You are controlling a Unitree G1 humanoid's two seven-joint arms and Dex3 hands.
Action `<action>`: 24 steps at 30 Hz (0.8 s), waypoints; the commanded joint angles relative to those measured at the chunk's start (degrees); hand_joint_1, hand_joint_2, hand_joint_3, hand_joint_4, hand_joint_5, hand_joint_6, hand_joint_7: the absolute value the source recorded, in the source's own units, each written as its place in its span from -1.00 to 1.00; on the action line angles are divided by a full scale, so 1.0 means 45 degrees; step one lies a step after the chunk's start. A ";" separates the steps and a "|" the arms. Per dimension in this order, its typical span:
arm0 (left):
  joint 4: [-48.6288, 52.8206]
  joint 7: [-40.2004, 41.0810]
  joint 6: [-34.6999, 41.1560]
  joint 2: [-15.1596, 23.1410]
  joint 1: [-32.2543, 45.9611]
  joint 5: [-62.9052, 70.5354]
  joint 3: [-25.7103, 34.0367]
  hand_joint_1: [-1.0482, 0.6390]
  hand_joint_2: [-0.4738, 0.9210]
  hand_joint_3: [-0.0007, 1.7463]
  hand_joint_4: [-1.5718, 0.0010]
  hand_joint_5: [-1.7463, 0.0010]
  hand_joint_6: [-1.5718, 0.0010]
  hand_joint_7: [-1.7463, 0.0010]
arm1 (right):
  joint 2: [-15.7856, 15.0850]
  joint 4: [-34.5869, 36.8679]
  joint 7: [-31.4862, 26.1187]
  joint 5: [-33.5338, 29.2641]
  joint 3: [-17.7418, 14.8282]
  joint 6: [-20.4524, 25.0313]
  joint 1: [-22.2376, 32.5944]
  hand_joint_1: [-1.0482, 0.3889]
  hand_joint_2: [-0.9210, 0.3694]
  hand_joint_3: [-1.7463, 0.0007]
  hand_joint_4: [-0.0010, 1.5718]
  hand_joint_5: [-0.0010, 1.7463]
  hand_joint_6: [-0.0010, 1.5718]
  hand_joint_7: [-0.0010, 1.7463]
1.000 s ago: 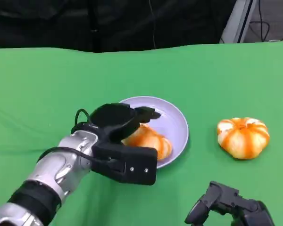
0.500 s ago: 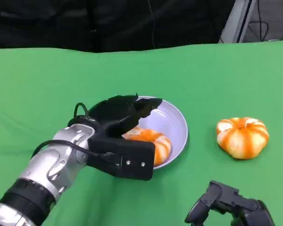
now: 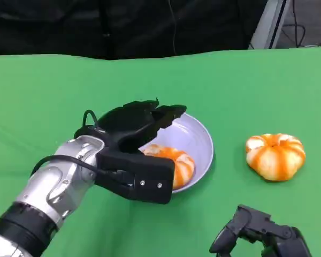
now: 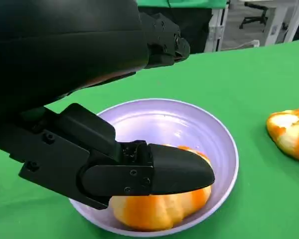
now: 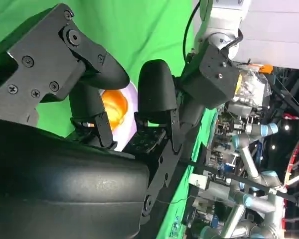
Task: Grasp the bread from the table and place it into the plate.
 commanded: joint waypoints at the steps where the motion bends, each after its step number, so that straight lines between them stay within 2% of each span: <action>1: -0.0158 -0.0048 -0.0002 0.0234 0.0305 -0.0064 0.0131 -0.98 1.00 -0.29 0.98 0.99 0.98 0.99 | -0.0034 -0.0006 -0.0080 0.0115 -0.0106 -0.0090 0.0051 0.36 0.00 -0.57 -0.02 0.79 0.06 0.44; 3: -0.0829 0.0103 -0.0358 0.0446 0.0701 -0.0583 0.0631 -0.98 1.00 -0.29 0.98 0.99 0.98 0.99 | -0.0026 -0.0037 -0.0080 0.0116 -0.0093 -0.0061 0.0070 0.36 0.00 -0.57 -0.02 0.79 0.06 0.44; 4: -0.1347 0.0207 -0.0622 0.0606 0.1007 -0.0976 0.1012 -0.80 1.00 -0.35 0.74 0.87 0.80 0.92 | -0.0020 -0.0060 -0.0081 0.0117 -0.0082 -0.0039 0.0084 0.35 -0.01 -0.57 -0.02 0.78 0.06 0.44; 7: -0.2716 0.0198 -0.0996 0.0895 0.1988 -0.1901 0.1954 -0.64 1.00 -0.44 0.50 0.75 0.62 0.88 | 0.0008 -0.0025 -0.0138 0.0020 -0.0076 -0.0071 0.0070 0.34 -0.01 -0.57 -0.03 0.78 0.05 0.45; 12: -0.3307 0.0004 -0.0975 0.0899 0.2430 -0.2195 0.2316 -0.59 1.00 -0.49 0.42 0.71 0.55 0.89 | -0.0010 -0.0008 -0.0185 -0.0004 -0.0061 -0.0076 0.0053 0.33 -0.01 -0.57 -0.03 0.78 0.05 0.45; 13: -0.3813 0.0098 -0.1213 0.0822 0.3010 -0.2943 0.2786 -0.59 1.00 -0.49 0.42 0.71 0.55 0.89 | -0.0022 -0.0068 -0.0165 0.0021 -0.0059 -0.0020 0.0077 0.33 -0.01 -0.57 -0.03 0.78 0.05 0.45; 14: -0.4203 0.0160 -0.1387 0.0765 0.3450 -0.3512 0.3142 -0.41 1.00 -0.68 0.19 0.57 0.33 0.83 | -0.0032 -0.0114 -0.0150 0.0040 -0.0057 0.0023 0.0095 0.34 -0.01 -0.57 -0.03 0.78 0.05 0.45; 21: -0.4795 0.0021 -0.1527 0.0653 0.4033 -0.4186 0.3640 -0.39 1.00 -0.71 0.17 0.54 0.30 0.84 | -0.0035 -0.0171 -0.0127 0.0057 -0.0059 0.0073 0.0122 0.34 -0.01 -0.56 -0.03 0.78 0.05 0.45; 22: -0.5671 -0.0040 -0.1796 0.0433 0.5401 -0.5820 0.4353 -0.39 1.00 -0.71 0.17 0.54 0.29 0.84 | -0.0011 -0.0166 -0.0141 0.0013 -0.0031 0.0073 0.0095 0.34 -0.01 -0.56 -0.03 0.78 0.05 0.45; 23: -0.6412 -0.0104 -0.2005 0.0245 0.6566 -0.7180 0.4943 0.01 0.64 -0.12 0.00 -0.05 -0.02 0.40 | 0.0003 -0.0167 -0.0151 -0.0007 -0.0006 0.0090 0.0074 0.35 -0.02 -0.57 -0.03 0.79 0.05 0.45; 24: -0.6951 -0.0176 -0.2122 0.0119 0.7376 -0.8138 0.5354 0.16 0.41 0.24 -0.04 -0.33 -0.08 0.11 | 0.0015 -0.0170 -0.0155 -0.0021 0.0009 0.0103 0.0061 0.35 -0.02 -0.57 -0.03 0.79 0.05 0.46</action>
